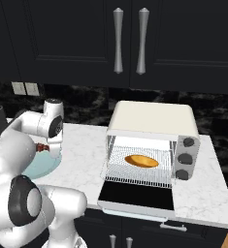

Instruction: Pick up the kebab skewer and baguette bread, and place them inside the toaster oven. Close the toaster oven door and start by setting the timer.

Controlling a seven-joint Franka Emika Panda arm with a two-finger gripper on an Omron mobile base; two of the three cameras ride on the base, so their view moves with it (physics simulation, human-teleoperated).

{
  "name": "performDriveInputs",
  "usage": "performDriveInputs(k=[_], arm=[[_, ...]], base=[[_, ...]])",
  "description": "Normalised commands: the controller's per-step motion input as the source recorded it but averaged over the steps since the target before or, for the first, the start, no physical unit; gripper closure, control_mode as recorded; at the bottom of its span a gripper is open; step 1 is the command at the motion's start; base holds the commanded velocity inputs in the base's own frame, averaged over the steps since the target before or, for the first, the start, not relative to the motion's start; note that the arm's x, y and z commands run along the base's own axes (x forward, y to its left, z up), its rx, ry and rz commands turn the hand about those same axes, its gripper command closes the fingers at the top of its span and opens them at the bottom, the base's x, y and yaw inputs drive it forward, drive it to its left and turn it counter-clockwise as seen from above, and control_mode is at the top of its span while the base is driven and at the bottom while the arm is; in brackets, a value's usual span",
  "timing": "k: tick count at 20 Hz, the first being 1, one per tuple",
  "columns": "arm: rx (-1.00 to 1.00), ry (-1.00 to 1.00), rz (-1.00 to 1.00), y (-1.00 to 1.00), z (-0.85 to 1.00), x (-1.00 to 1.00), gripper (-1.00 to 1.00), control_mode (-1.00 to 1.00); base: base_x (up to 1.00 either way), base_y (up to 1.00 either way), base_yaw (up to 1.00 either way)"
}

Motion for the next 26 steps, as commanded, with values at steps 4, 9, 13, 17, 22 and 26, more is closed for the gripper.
performDriveInputs(k=[4, 9, 13, 17, 22, 26], arm=[[0.00, -0.03, -0.04, -0.74, 0.14, -0.15, 1.00, -1.00], [0.00, -0.10, -0.08, -0.48, 0.23, -0.23, 1.00, -1.00], [0.00, -0.02, -0.05, -0.19, 0.32, -0.18, 1.00, -1.00], [0.00, 0.00, -0.06, -0.17, 0.22, -0.28, 1.00, -1.00], [0.00, -0.04, -0.08, -0.22, 0.29, -0.29, 1.00, -1.00], [0.00, -0.13, -0.02, -0.30, 0.42, -0.25, 1.00, -1.00]], base=[[0.00, 0.00, 0.00], [0.00, 0.00, 0.00], [0.00, 0.00, 0.00], [0.00, 0.00, 0.00], [0.00, 0.00, 0.00], [0.00, 0.00, 0.00]])
